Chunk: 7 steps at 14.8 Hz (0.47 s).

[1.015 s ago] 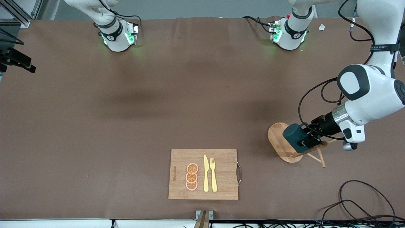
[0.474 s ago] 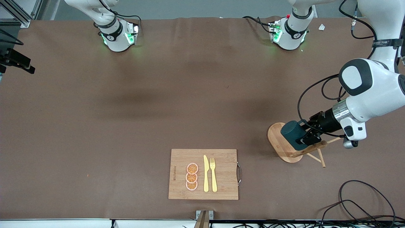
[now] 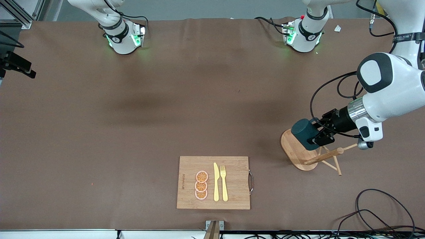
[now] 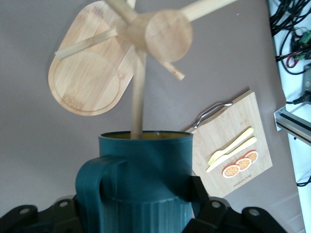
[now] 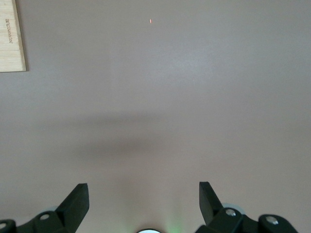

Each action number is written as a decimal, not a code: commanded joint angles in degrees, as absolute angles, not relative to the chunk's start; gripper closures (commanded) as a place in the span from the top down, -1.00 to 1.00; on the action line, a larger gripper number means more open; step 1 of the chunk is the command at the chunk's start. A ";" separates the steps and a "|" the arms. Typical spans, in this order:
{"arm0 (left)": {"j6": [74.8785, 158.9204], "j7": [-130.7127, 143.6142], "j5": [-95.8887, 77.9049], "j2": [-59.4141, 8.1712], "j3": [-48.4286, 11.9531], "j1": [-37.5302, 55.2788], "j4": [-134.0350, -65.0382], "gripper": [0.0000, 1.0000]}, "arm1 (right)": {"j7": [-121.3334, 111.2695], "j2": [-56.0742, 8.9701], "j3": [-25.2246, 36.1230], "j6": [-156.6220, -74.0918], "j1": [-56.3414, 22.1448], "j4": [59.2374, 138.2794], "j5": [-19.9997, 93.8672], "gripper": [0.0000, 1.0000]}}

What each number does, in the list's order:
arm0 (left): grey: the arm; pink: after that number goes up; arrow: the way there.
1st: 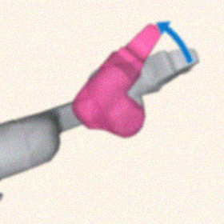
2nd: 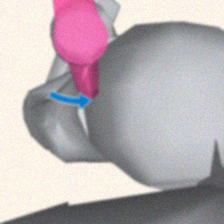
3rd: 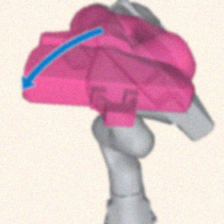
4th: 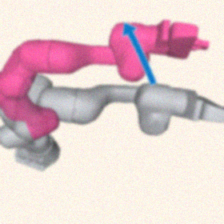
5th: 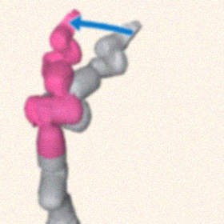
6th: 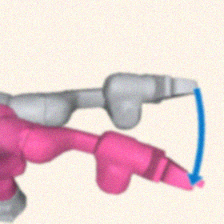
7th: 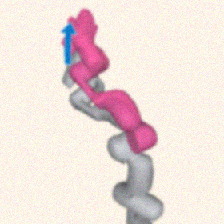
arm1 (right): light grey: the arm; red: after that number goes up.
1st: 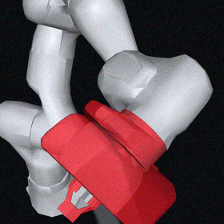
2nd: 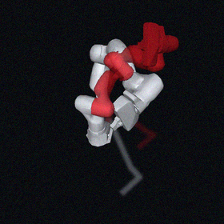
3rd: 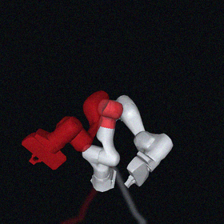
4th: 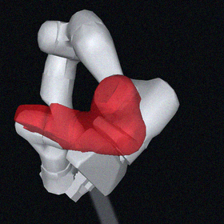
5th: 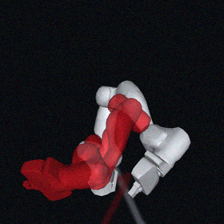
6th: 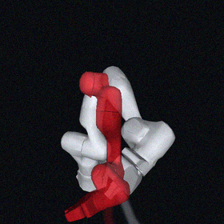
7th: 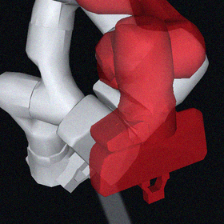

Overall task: Transfer cup from left to right arm and place
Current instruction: 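Lift the teal mug off the stand peg with the left gripper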

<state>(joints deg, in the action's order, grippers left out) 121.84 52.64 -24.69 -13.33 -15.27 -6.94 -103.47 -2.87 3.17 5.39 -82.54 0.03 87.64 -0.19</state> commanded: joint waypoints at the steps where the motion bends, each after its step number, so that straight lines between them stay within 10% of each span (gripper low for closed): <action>1: 119.53 55.54 -26.01 -10.64 -16.25 -7.21 -104.15 0.29 | -3.25 3.34 5.01 -83.14 0.27 87.89 -0.97 1.00; 7: 119.35 63.01 -24.35 -8.88 -21.78 -7.03 -103.71 0.29 | -3.43 2.99 5.01 -85.43 0.26 87.89 -1.14 1.00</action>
<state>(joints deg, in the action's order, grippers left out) 119.57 60.31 -24.71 -10.35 -19.55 -6.90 -103.46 -2.89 2.87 5.34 -84.44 0.03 87.65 -0.19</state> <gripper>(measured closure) 0.207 0.000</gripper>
